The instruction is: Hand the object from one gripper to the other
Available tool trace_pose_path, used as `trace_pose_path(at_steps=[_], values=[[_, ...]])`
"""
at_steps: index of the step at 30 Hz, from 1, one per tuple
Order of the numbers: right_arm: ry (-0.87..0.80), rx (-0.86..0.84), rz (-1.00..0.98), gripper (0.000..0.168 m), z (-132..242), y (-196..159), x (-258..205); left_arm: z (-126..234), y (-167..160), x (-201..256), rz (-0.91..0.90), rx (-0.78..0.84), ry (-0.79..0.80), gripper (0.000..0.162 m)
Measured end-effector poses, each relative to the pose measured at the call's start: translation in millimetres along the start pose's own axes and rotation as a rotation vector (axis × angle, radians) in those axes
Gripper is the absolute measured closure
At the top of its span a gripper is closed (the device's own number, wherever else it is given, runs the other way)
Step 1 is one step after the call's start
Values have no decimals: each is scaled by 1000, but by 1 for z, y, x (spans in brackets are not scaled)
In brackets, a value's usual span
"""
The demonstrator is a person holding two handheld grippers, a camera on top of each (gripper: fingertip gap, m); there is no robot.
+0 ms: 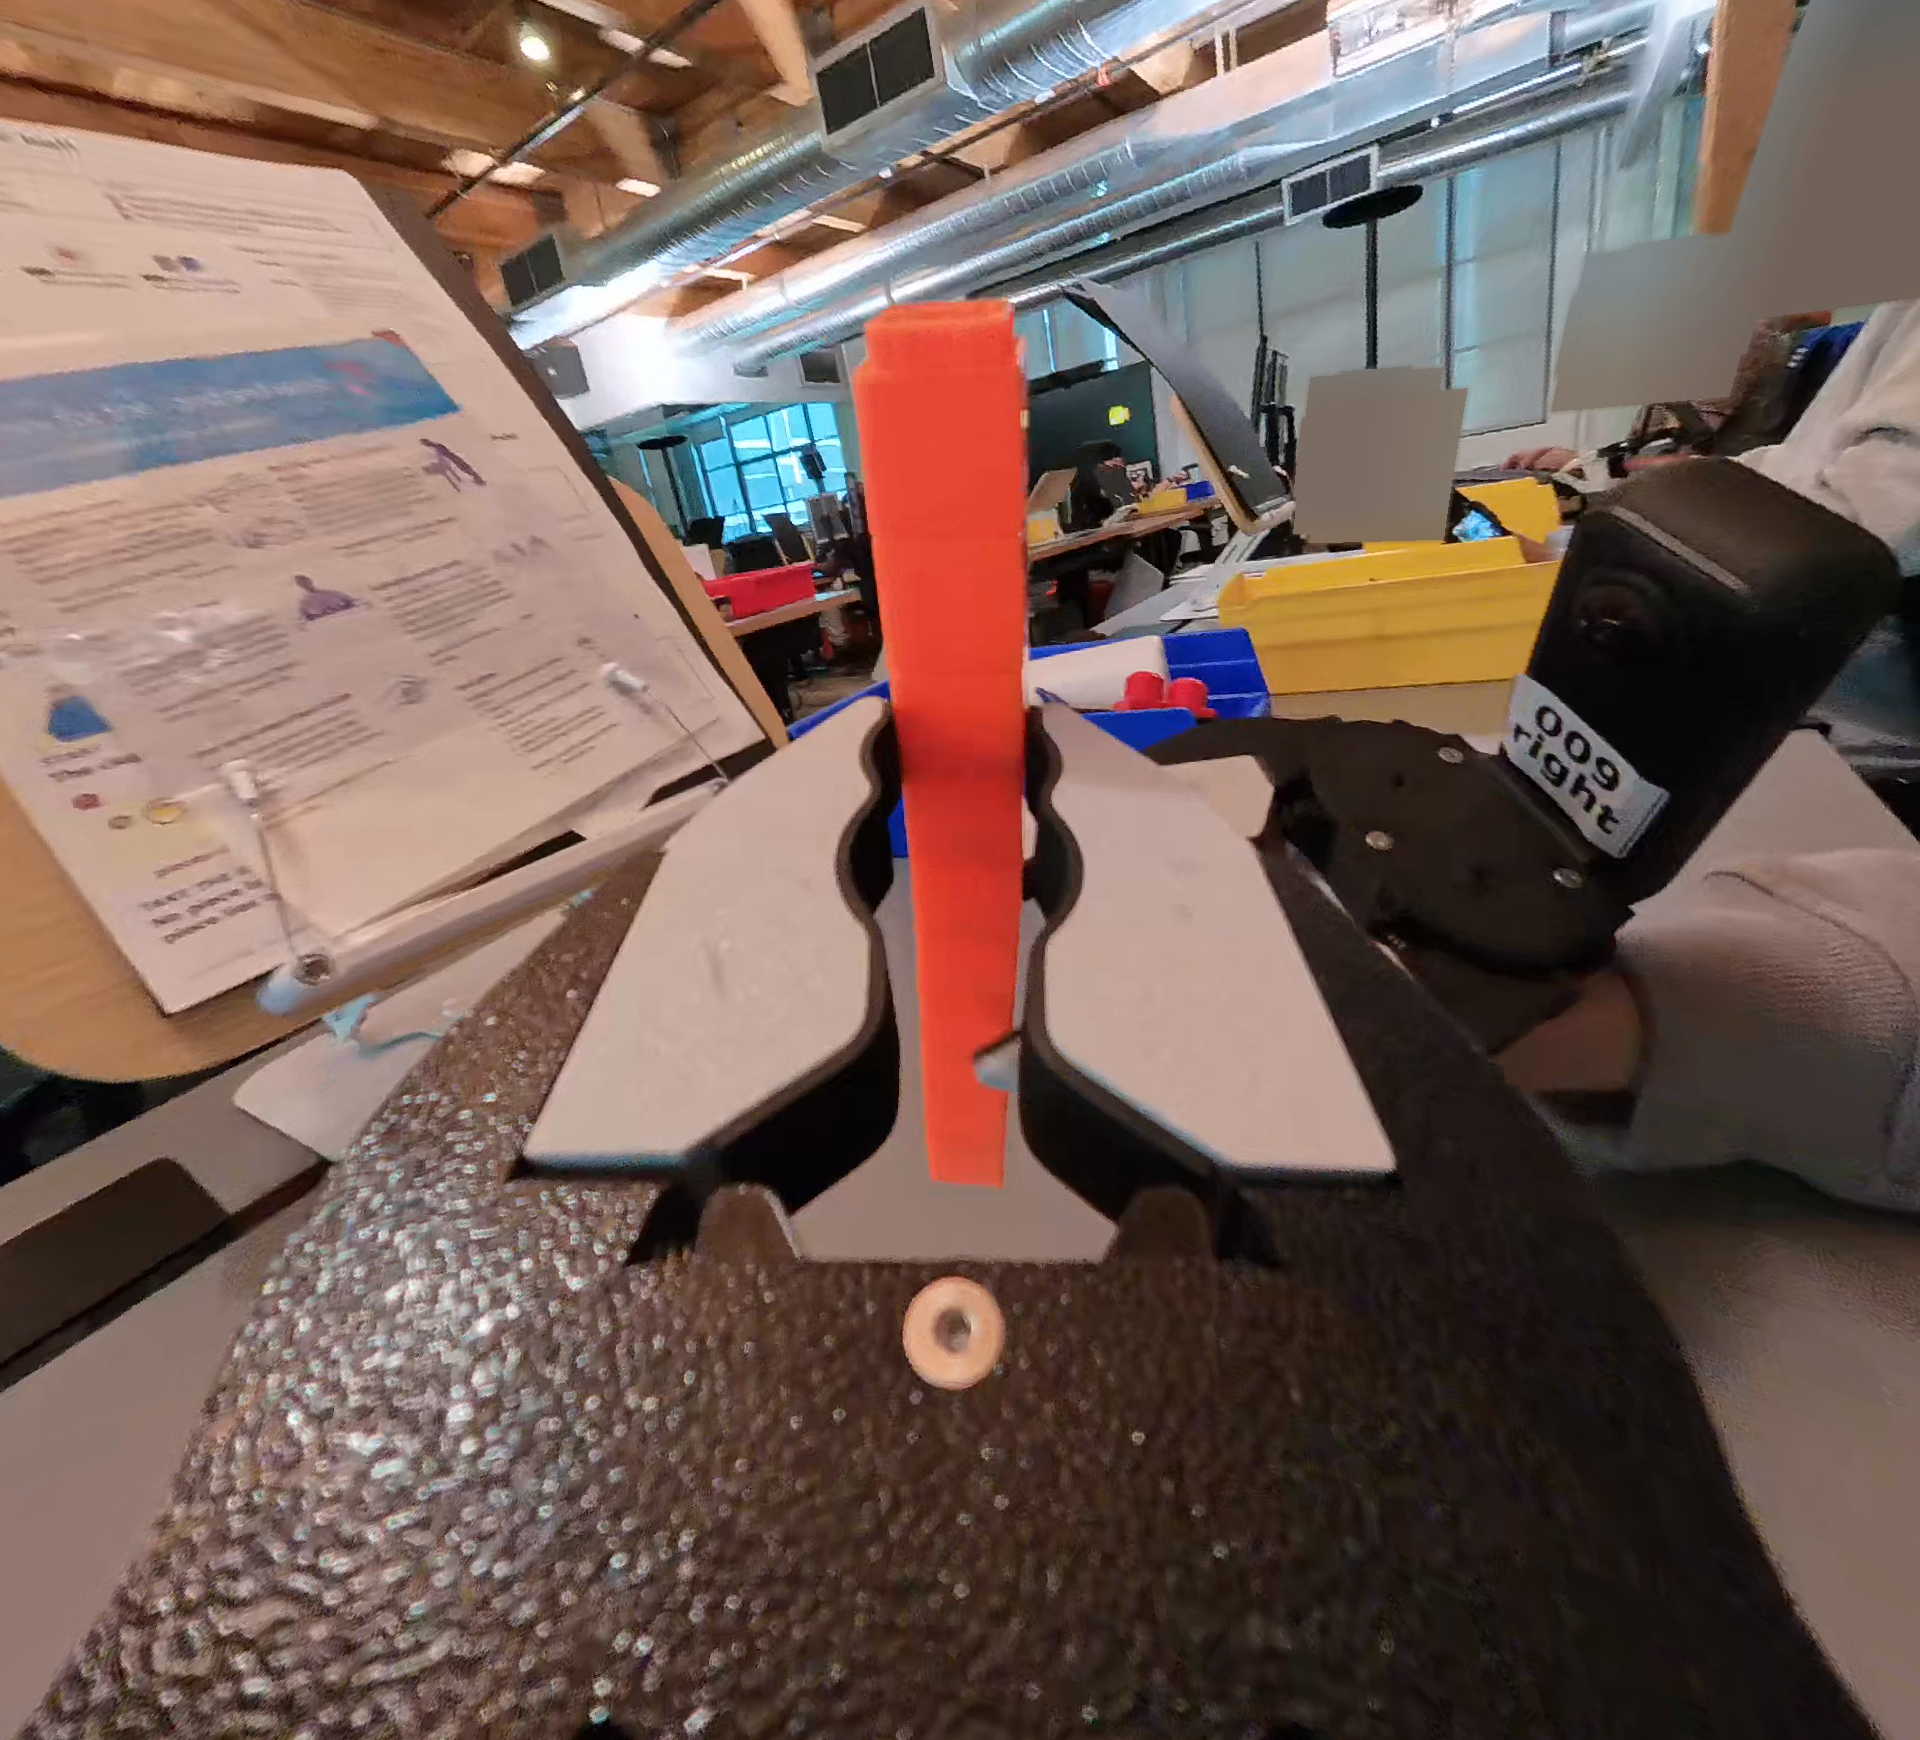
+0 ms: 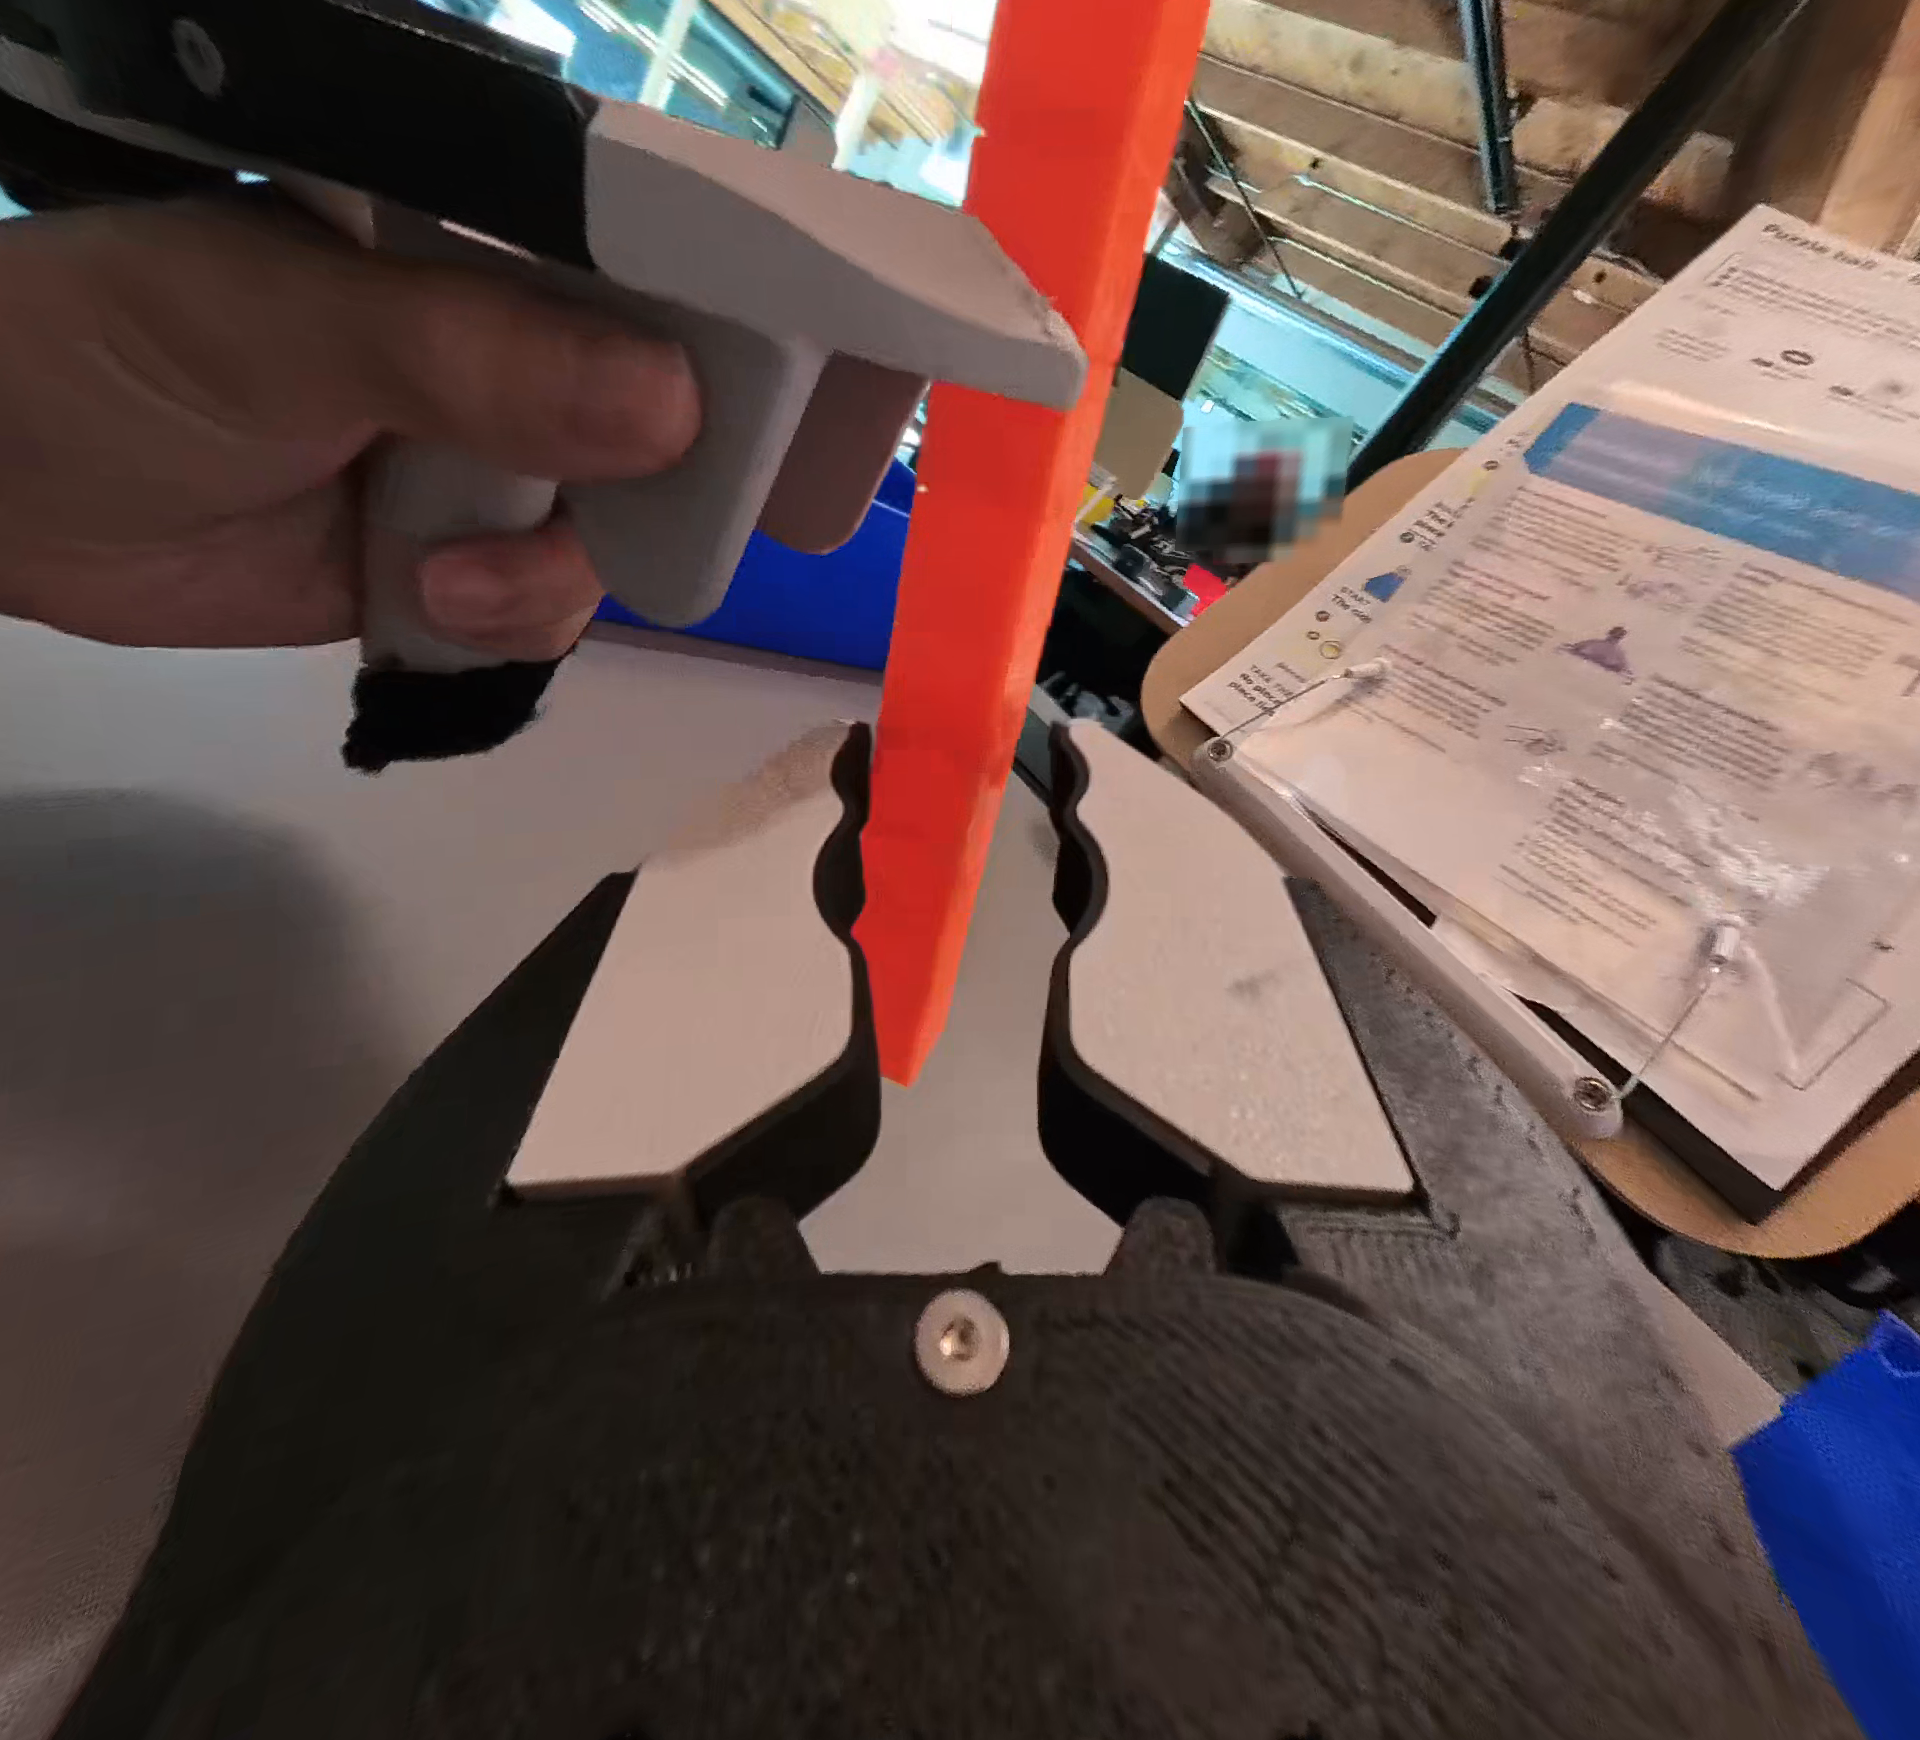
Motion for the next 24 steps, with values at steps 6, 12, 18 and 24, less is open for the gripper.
trace_pose_path(at_steps=[6,12,18,24], values=[[22,32,-135,143,2,3,10,2,-1,1,42,64,-58,136],[307,386,-754,144,17,1,31,3,-24,-6,292,-41,-237,113],[336,439,-822,146,20,0,36,1,-56,5,410,-270,-382,112],[272,340,-832,145,18,-6,39,-1,-58,3,49,-280,-213,136]])
Point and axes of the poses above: each gripper's, where its closed fingertips meet, z back along the fingers, y out of its top, x = y × z across the jaws, the point moved 9 cm from there along z, back along the fingers, and after that the axes turned 12 degrees about x, right-handed, at the moved point
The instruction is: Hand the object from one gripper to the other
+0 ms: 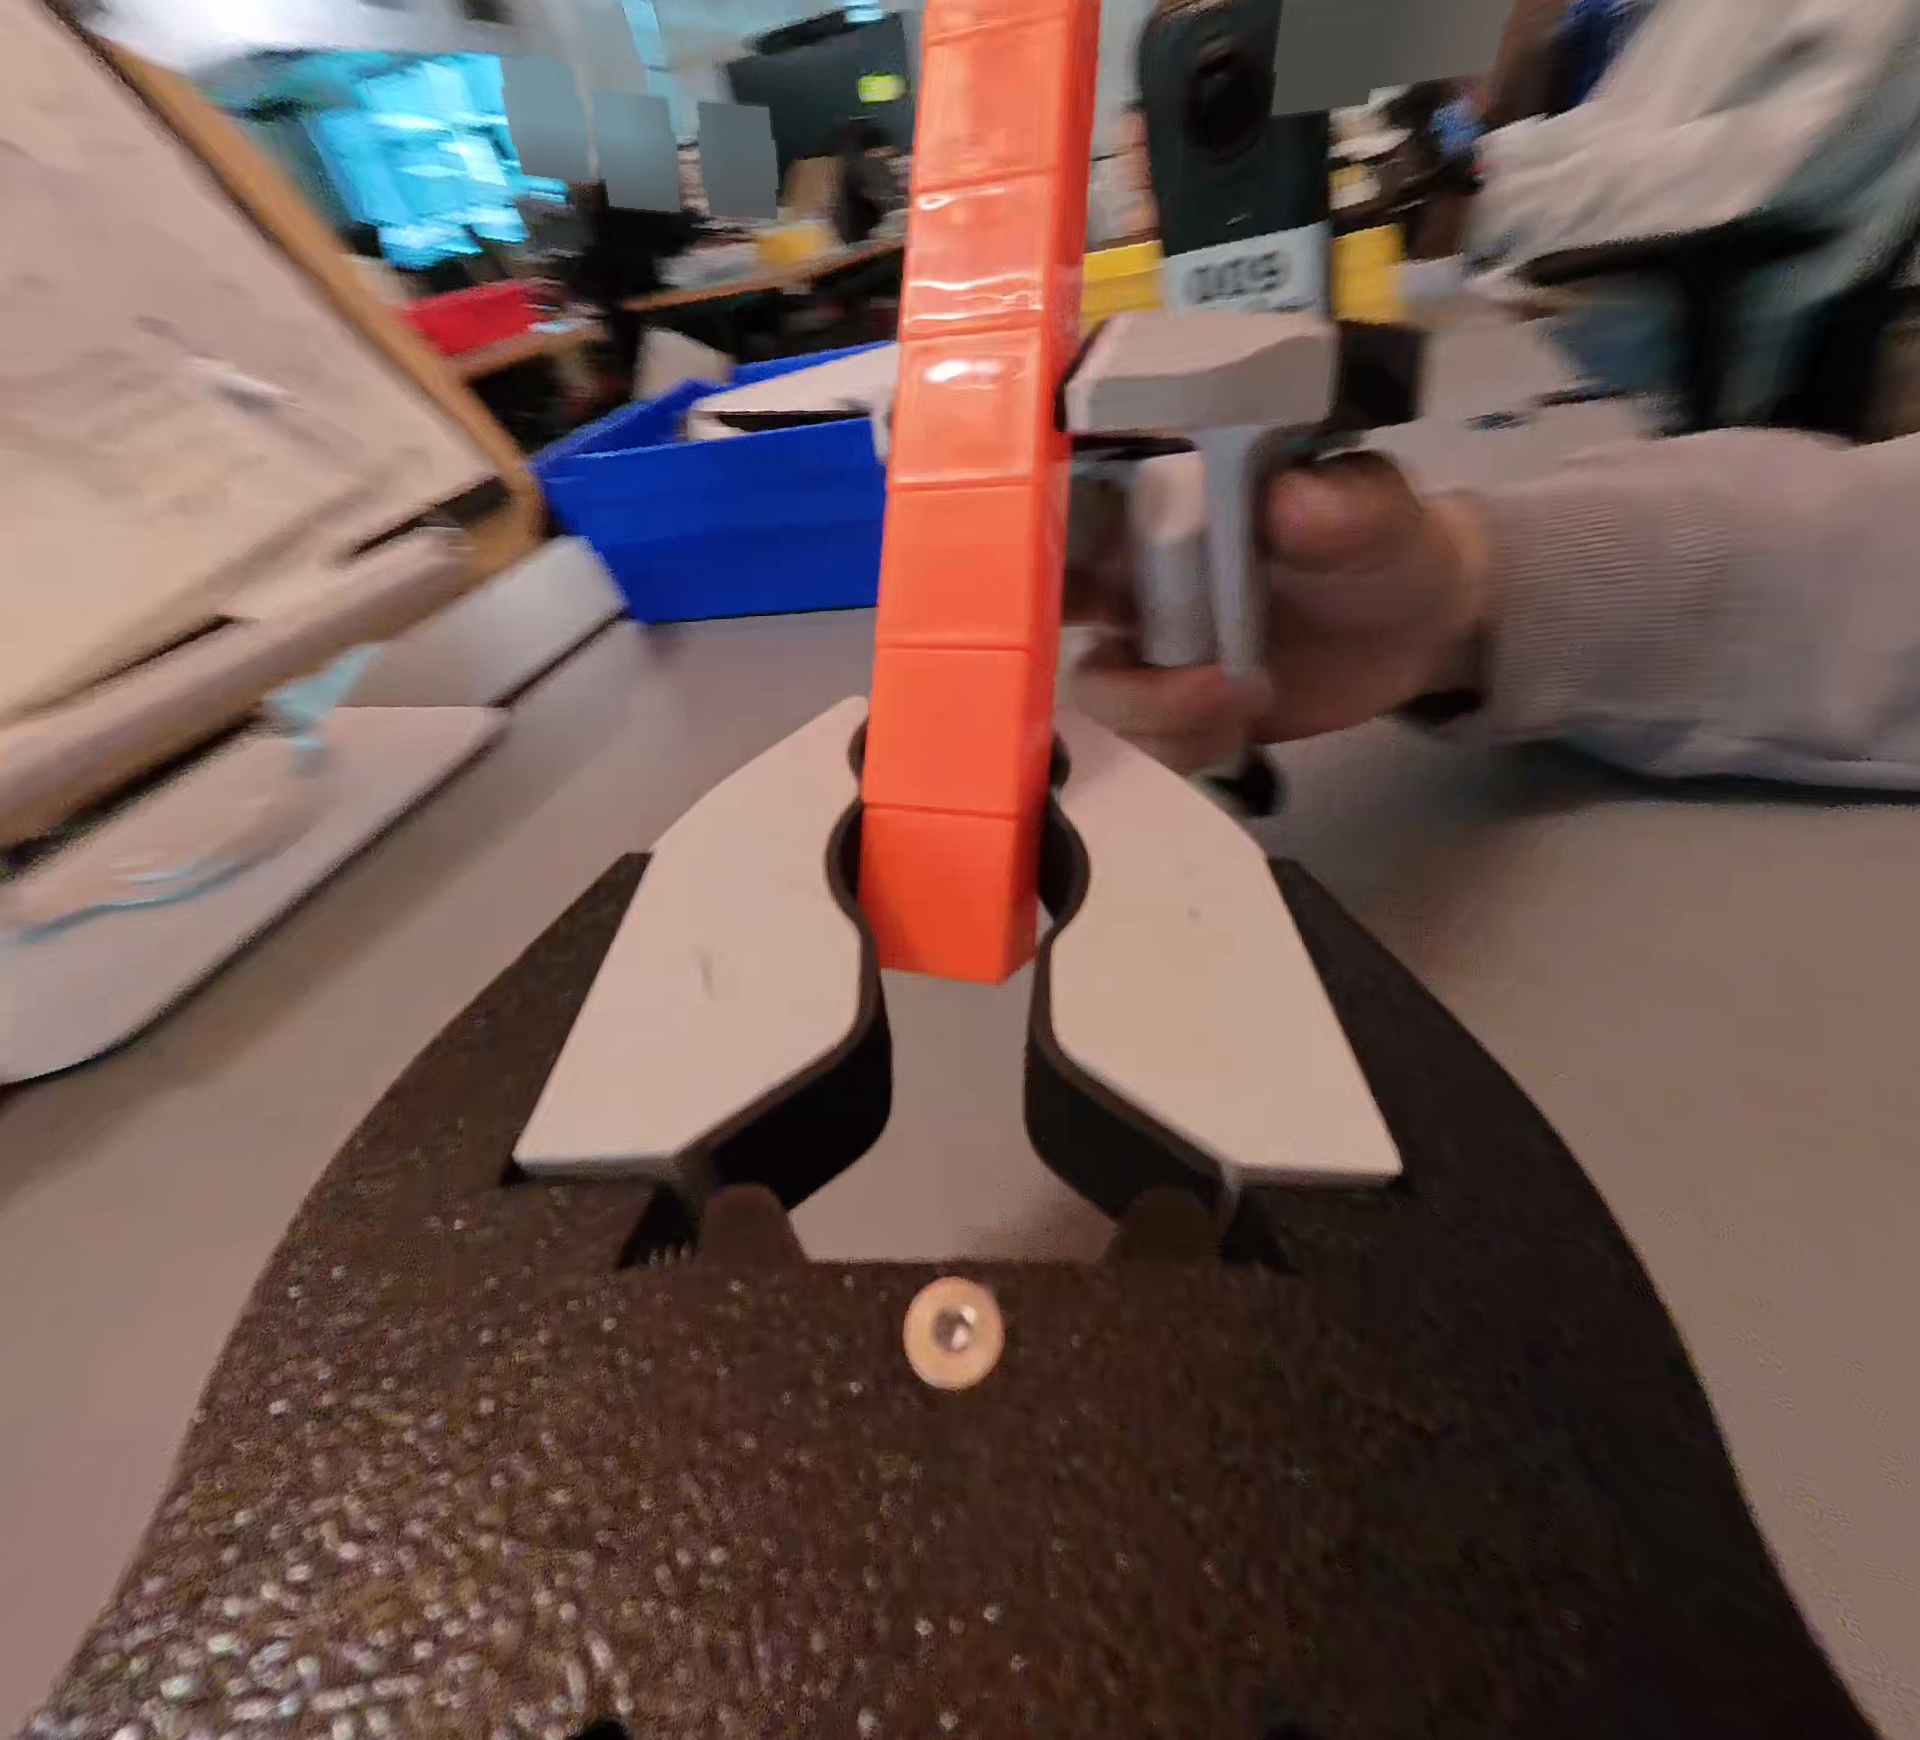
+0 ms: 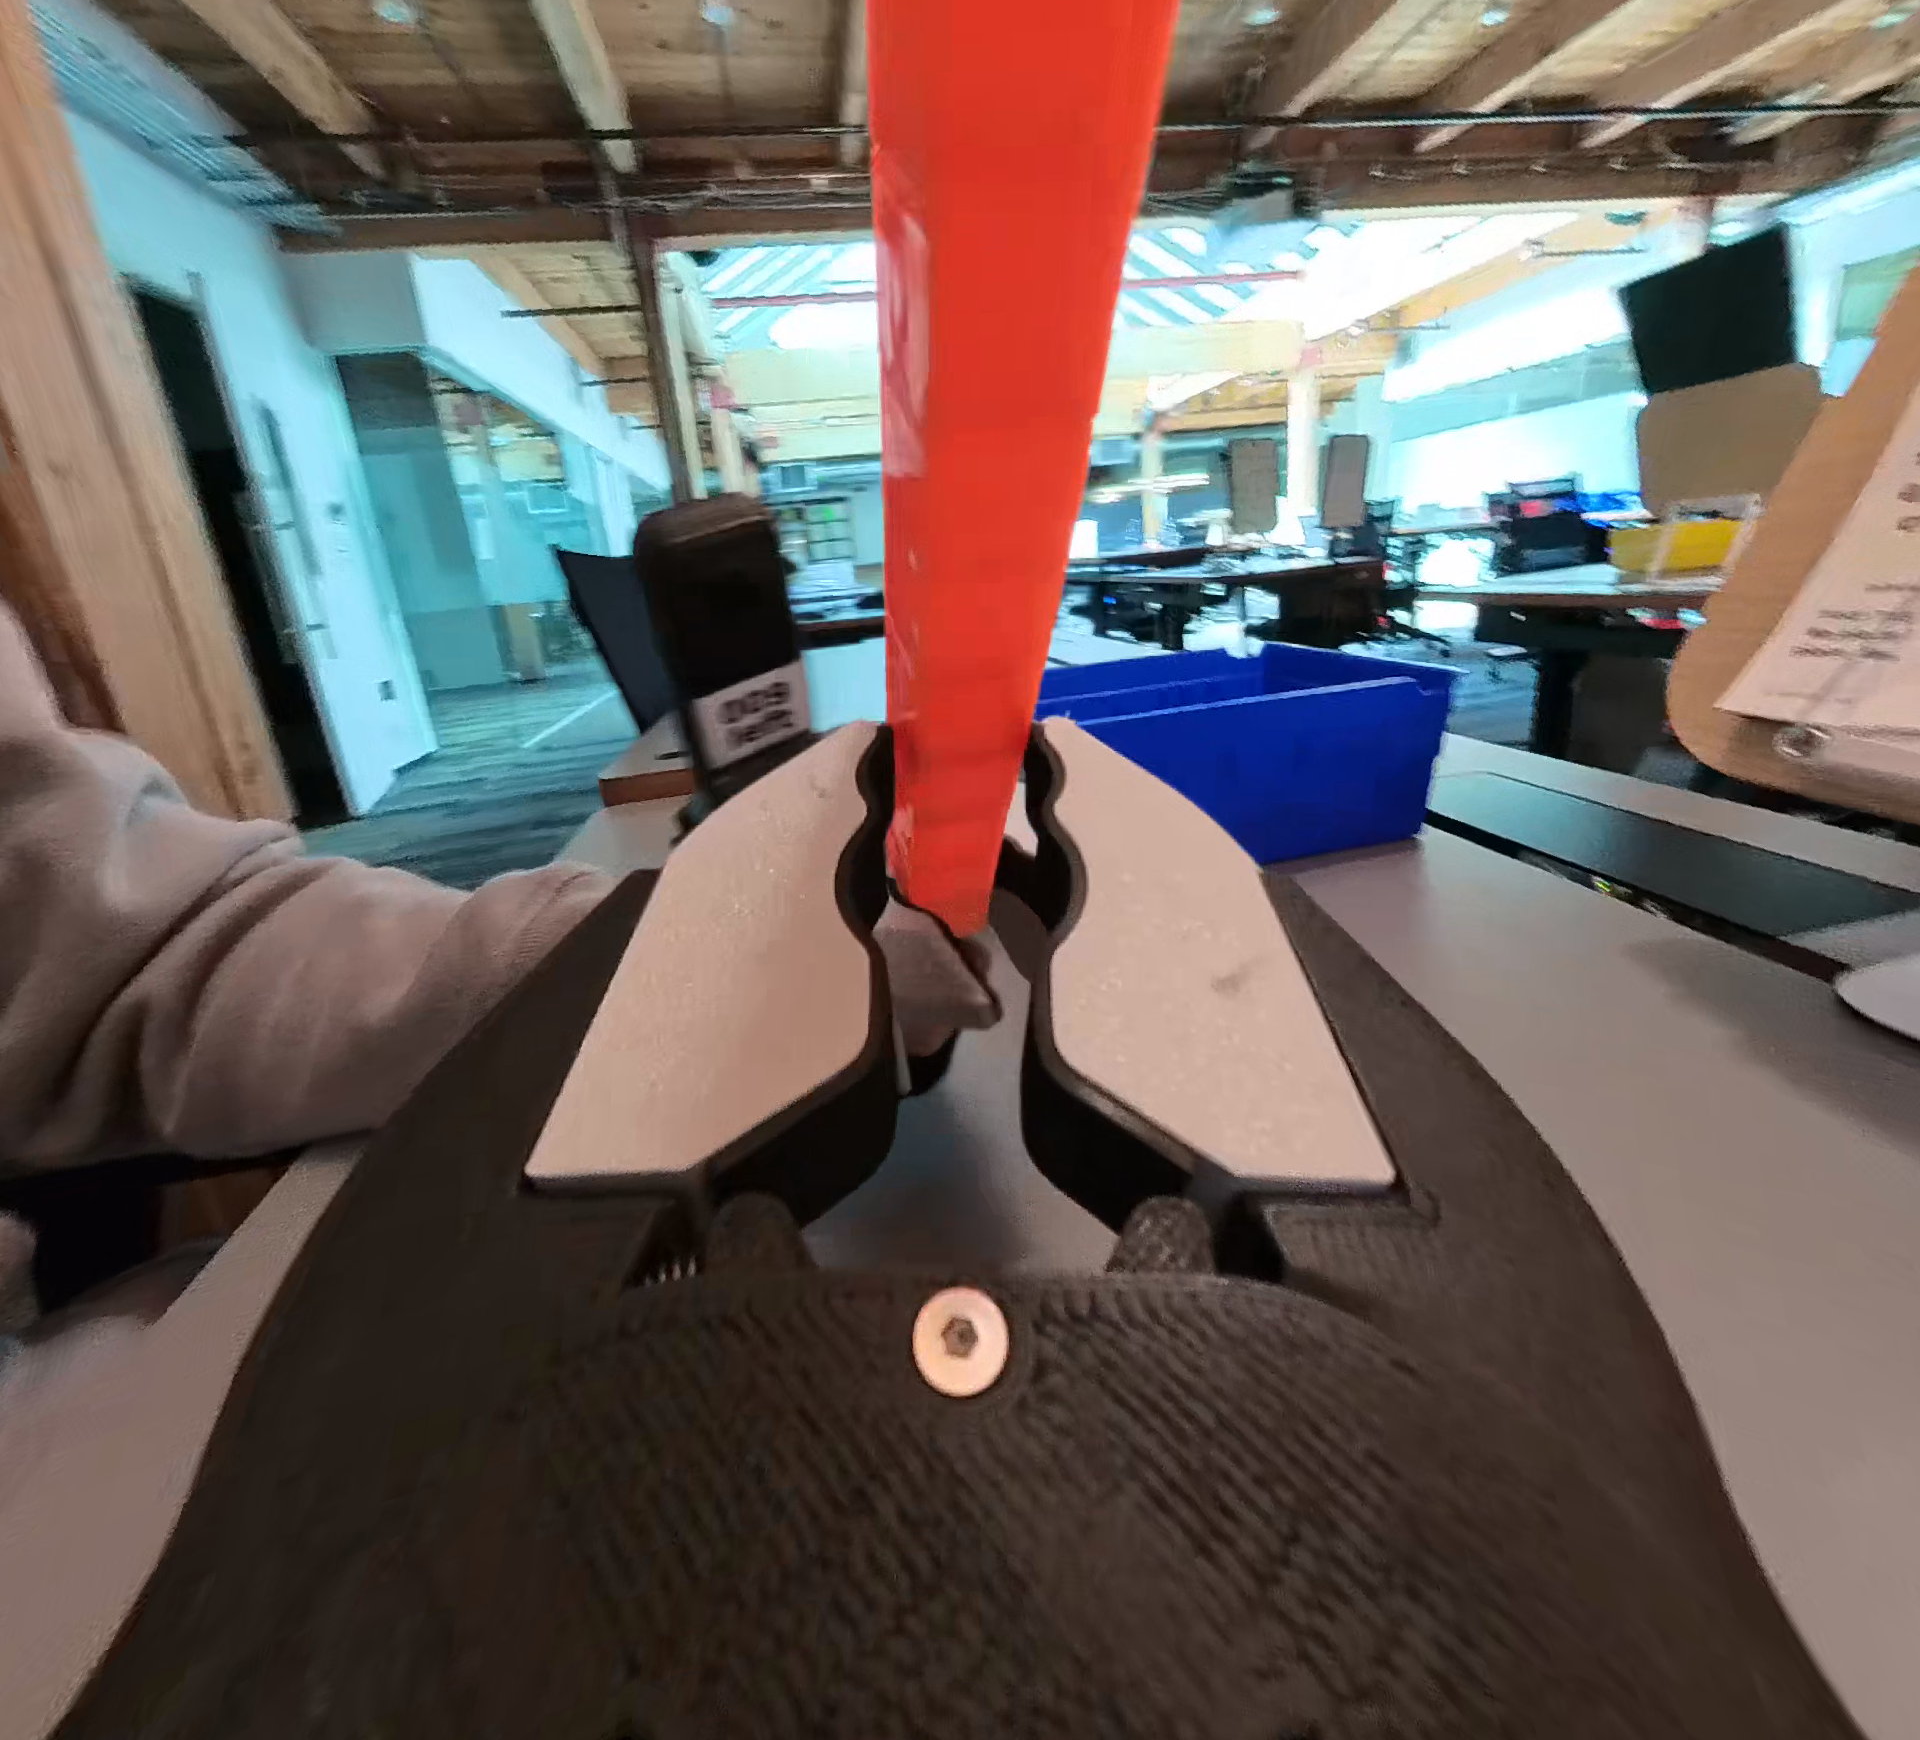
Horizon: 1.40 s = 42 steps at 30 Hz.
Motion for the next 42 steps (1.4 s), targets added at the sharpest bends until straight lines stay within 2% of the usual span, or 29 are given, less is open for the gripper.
trace_pose_path(at_steps=[1,3,5,7,11,13,15,17,19,22,25,27,29,31,34,35,36,38,42], values=[[-60,15,-2,143,1,-1,3,0,-1,-2,-75,-15,86,136],[-177,91,-51,125,5,0,10,1,-4,-7,-244,-77,267,137],[-226,142,-136,115,9,2,17,3,-6,-9,-461,-156,405,137],[-240,205,-196,114,13,6,21,1,-8,-6,-690,-221,466,137],[-292,291,-245,118,22,14,28,-9,-7,3,-903,-222,485,137],[-273,296,-220,143,26,16,29,-13,-8,5,-944,-243,480,137],[-215,266,-231,146,25,19,29,-14,-11,5,-880,-222,456,137],[-151,228,-153,146,25,23,27,-14,-15,5,-727,-190,360,138],[-52,205,-79,146,25,27,22,-13,-18,7,-495,-134,214,124],[140,130,-82,146,28,32,15,-10,-17,10,-127,-98,-54,102],[225,57,-20,146,33,33,10,-6,-13,16,136,-71,-283,102],[248,-18,13,146,33,31,8,-5,-11,19,221,-64,-370,103],[250,-59,54,146,31,27,5,-7,-13,20,169,-95,-345,108],[255,-73,48,146,27,23,4,-8,-14,21,64,-103,-306,134],[215,-89,80,146,26,19,4,-12,-18,18,-9,-170,-212,139],[148,-85,106,144,25,19,7,-12,-19,15,-8,-182,-176,139],[58,-70,143,134,25,19,10,-12,-19,12,6,-182,-146,139],[-93,-84,269,105,25,21,16,-11,-16,7,96,-153,-128,140],[-170,-177,710,81,22,21,8,-7,-8,-7,433,-28,-83,140]])
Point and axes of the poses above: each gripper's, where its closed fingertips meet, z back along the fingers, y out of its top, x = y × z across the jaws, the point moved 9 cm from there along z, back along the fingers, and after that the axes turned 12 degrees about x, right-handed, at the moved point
